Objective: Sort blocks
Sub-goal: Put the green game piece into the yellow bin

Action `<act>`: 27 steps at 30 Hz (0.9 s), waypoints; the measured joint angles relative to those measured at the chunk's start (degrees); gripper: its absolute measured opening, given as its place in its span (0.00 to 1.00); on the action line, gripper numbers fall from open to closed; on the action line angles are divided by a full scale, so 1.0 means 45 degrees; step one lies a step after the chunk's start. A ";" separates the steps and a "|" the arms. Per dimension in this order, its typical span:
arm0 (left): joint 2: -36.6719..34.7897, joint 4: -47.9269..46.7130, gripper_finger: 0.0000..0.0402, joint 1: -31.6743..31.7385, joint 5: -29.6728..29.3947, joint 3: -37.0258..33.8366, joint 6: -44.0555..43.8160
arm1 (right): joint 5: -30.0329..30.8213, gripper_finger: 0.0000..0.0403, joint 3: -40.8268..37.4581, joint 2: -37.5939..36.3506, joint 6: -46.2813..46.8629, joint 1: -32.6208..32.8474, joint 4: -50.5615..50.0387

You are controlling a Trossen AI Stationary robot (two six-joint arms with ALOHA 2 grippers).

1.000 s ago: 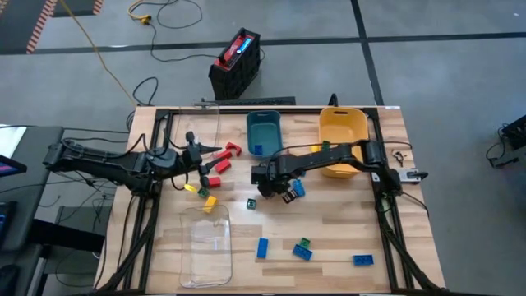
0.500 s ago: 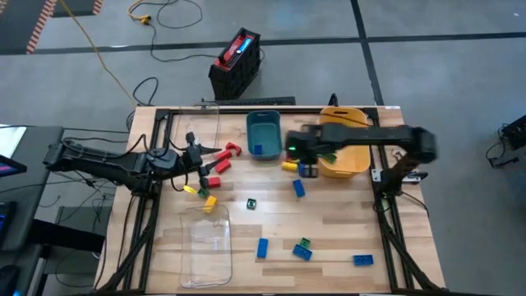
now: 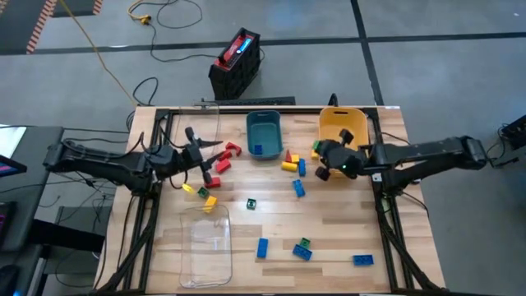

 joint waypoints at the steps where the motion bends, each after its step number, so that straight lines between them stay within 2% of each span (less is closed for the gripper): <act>1: 0.0096 0.0137 0.35 0.0171 -0.0027 0.0006 0.0170 | 0.0166 0.26 -0.0132 -0.0167 -0.0252 -0.0045 0.0261; 10: 0.0350 0.0134 0.35 0.2124 0.0192 0.0001 -0.0269 | 0.0199 0.26 -0.0483 -0.1414 -0.1354 -0.1458 0.0845; 15: 0.0357 -0.0622 0.35 0.3413 0.2253 0.0001 -0.1001 | -0.0006 0.26 -0.0488 -0.1278 -0.0264 -0.3737 0.0134; 22: 0.1119 0.0301 0.35 0.4533 0.3055 0.0011 -0.1935 | -0.4182 0.26 0.0441 0.0248 -0.0008 -0.8584 -0.1606; 27: 0.2064 0.1421 0.35 0.4824 0.5156 0.0006 -0.1749 | -0.6197 0.27 0.1880 0.2553 -0.0249 -1.0716 -0.4115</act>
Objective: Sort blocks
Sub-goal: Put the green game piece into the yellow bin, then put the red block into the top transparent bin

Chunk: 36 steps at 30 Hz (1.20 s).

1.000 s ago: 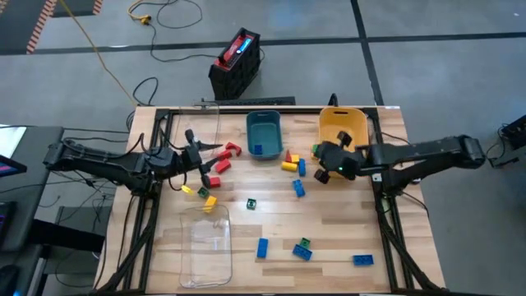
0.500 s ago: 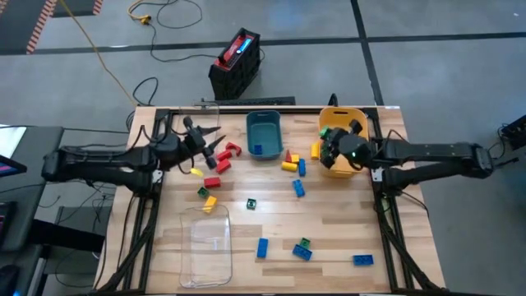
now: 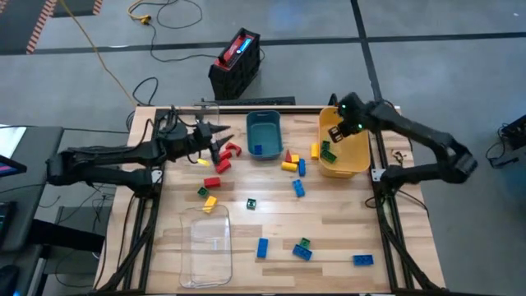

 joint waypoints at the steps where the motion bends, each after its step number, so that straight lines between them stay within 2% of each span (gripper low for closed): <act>1: 0.0180 0.0296 0.35 -0.0010 0.0461 0.0002 -0.0049 | -0.0234 0.27 0.0279 0.0478 -0.0206 -0.0206 -0.0498; 4: 0.0507 0.1026 0.35 -0.0285 0.1656 0.0000 -0.0303 | -0.0495 0.27 0.1249 0.1874 -0.0441 -0.0442 -0.1735; 6: 0.0569 0.1518 0.35 -0.0605 0.1897 0.0000 -0.0606 | -0.0642 0.28 0.1798 0.2658 -0.0449 -0.0378 -0.2461; 10: 0.0440 0.1405 0.35 -0.1217 0.1854 0.0202 -0.1394 | -0.0679 0.38 0.2682 0.3815 -0.0627 0.0046 -0.3153; 14: 0.0345 0.0253 0.35 -0.1599 0.1269 0.0690 -0.1531 | -0.0702 0.52 0.3406 0.4547 -0.0819 0.0302 -0.3217; 17: 0.0340 -0.0460 0.35 -0.1793 0.1067 0.0858 -0.1606 | -0.0702 0.60 0.3846 0.4881 -0.0814 0.0383 -0.3214; 23: 0.0336 -0.0724 0.35 -0.2314 0.1079 0.0860 -0.1698 | -0.0702 0.62 0.4301 0.4957 -0.0800 0.0698 -0.3284; 28: 0.0340 -0.0928 0.35 -0.2800 0.1119 0.0860 -0.1698 | -0.0528 0.59 0.5155 0.4126 -0.0353 0.1513 -0.4079; 32: 0.0335 -0.0899 0.35 -0.2939 0.1119 0.0860 -0.1698 | 0.0802 0.56 0.6443 0.3158 0.0334 0.2884 -0.5179; 36: 0.0335 -0.0891 0.35 -0.2939 0.0788 0.0860 -0.1698 | 0.2633 0.54 0.7395 0.2335 0.1200 0.5043 -0.5683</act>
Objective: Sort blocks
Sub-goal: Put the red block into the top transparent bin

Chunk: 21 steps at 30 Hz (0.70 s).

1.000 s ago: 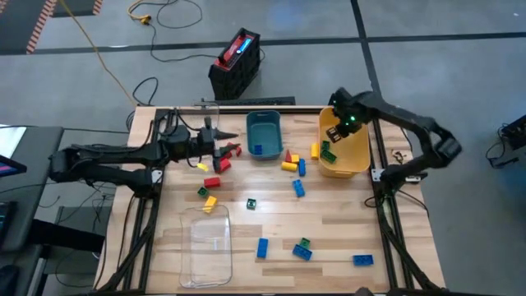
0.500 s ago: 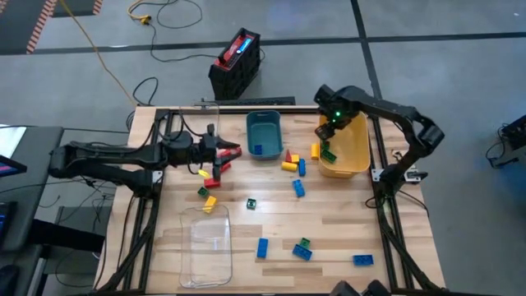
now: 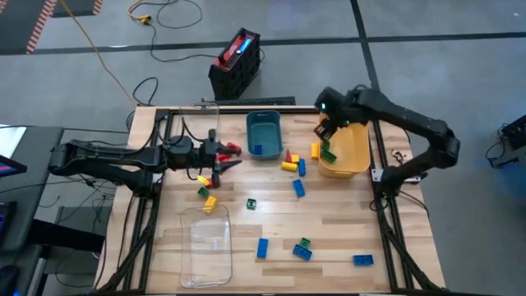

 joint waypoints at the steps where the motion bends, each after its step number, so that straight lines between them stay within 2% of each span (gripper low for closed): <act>1: 0.0000 -0.0008 0.35 0.0000 -0.0115 0.0000 0.0000 | 0.0325 0.53 0.0065 -0.0110 0.0179 0.0648 0.0070; 5: 0.0000 -0.0012 0.35 -0.0037 -0.0155 0.0000 -0.0160 | 0.1614 0.51 0.0078 0.0081 0.0819 0.3443 0.0306; 9: 0.0000 -0.0042 0.35 -0.0257 -0.0156 0.0000 -0.0272 | 0.2349 0.49 0.0078 0.1064 0.1742 0.5834 0.0513; 15: -0.0065 0.0011 0.35 -0.0674 -0.0856 0.0000 0.0022 | 0.2091 0.47 0.0068 0.2912 0.2436 0.8202 0.1568; 21: -0.0117 -0.0013 0.35 -0.0699 -0.1220 0.0000 0.0097 | 0.1508 0.48 0.0068 0.4422 0.2601 0.9546 0.2155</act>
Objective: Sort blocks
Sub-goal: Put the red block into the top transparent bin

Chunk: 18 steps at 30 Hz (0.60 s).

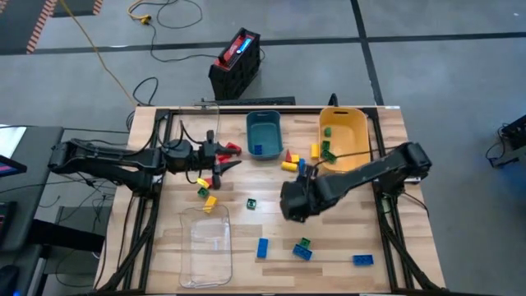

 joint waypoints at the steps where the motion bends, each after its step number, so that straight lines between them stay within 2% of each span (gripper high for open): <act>1: 0.0000 0.0017 0.35 0.0000 0.0000 0.0000 0.0005 | -0.0151 0.47 0.0000 0.0172 0.0003 0.0099 -0.0016; 11: -0.0207 0.0007 0.35 0.0000 -0.0029 0.0000 0.0430 | -0.1513 0.48 0.0000 0.0553 -0.0015 0.0264 0.0032; 18: -0.0638 -0.0257 0.35 0.0005 -0.0034 0.0000 0.0466 | -0.2140 0.56 0.0048 0.0536 -0.0594 0.0264 0.0202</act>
